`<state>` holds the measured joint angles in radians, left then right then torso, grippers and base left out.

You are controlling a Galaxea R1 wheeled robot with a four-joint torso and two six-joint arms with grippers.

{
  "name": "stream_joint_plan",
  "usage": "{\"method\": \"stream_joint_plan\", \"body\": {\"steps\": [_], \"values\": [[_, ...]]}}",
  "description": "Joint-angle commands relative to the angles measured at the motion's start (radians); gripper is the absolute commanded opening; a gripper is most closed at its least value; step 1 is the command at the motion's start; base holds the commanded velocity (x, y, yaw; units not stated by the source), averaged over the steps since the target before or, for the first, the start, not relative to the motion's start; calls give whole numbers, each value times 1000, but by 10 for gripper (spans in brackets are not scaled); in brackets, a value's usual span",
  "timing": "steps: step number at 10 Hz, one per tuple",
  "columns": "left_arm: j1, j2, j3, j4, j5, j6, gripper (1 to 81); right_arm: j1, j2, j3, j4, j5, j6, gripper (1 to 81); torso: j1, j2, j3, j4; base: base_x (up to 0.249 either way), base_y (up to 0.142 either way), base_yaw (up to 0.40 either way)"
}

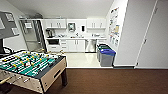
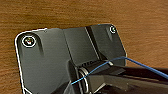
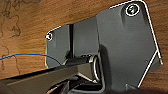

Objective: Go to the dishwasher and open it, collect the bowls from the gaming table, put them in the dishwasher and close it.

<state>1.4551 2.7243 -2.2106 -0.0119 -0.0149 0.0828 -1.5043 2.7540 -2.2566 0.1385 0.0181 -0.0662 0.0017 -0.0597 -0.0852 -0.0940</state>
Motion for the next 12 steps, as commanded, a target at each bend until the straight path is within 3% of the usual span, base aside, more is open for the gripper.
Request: {"method": "stream_joint_plan", "body": {"steps": [1, 12], "values": [[-46, -12, 19, -5, 55, 6, 811, 37, -12, 34, 13, -24, -7, 811, 0, 0, 0, 0, 0, 0, 0], [-46, -7, 20, -6, 55, 8, 811, 35, -21, 62, 15, -3, -12, 811, 0, 0, 0, 0, 106, 0, 0]]}}
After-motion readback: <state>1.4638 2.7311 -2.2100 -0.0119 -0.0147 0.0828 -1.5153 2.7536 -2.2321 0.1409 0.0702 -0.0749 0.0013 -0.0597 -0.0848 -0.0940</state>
